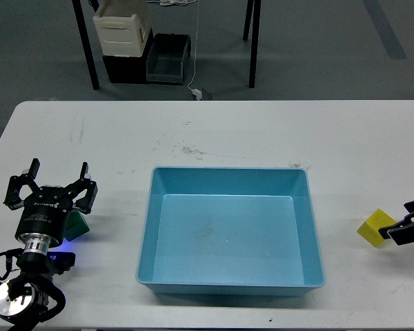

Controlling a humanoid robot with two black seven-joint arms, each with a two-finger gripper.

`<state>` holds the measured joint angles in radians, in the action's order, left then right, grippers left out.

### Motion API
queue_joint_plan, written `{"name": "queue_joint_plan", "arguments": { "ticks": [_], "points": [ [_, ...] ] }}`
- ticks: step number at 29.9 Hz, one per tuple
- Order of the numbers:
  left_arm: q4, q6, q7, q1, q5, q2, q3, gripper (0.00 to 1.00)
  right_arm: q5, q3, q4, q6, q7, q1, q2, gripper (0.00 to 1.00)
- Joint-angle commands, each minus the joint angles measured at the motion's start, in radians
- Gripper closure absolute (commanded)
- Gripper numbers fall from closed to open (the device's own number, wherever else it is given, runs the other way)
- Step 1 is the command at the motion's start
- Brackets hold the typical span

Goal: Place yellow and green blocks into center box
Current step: 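Lower the right gripper onto the yellow cube and close it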

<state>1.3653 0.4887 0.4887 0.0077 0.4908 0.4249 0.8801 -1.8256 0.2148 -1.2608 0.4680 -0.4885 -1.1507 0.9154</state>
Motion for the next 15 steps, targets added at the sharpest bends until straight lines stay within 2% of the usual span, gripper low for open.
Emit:
{"name": "queue_joint_plan", "arguments": {
  "ticks": [1, 12, 14, 15],
  "points": [
    [-0.002, 0.000, 0.000, 0.000, 0.000, 0.000, 0.000, 0.00, 0.002, 0.000, 0.034, 0.000, 0.000, 0.014, -0.036, 0.00],
    [-0.022, 0.000, 0.000, 0.000, 0.000, -0.001, 0.000, 0.00, 0.002, -0.002, 0.067, -0.005, 0.000, 0.023, -0.076, 0.03],
    [-0.022, 0.000, 0.000, 0.000, 0.000, -0.001, 0.000, 0.00, 0.002, -0.002, 0.069, -0.012, 0.000, 0.035, -0.078, 0.07],
    [-0.022, 0.000, 0.000, 0.000, 0.000, -0.001, 0.000, 0.00, 0.002, -0.003, 0.070, -0.012, 0.000, 0.040, -0.078, 0.12]
  ]
}}
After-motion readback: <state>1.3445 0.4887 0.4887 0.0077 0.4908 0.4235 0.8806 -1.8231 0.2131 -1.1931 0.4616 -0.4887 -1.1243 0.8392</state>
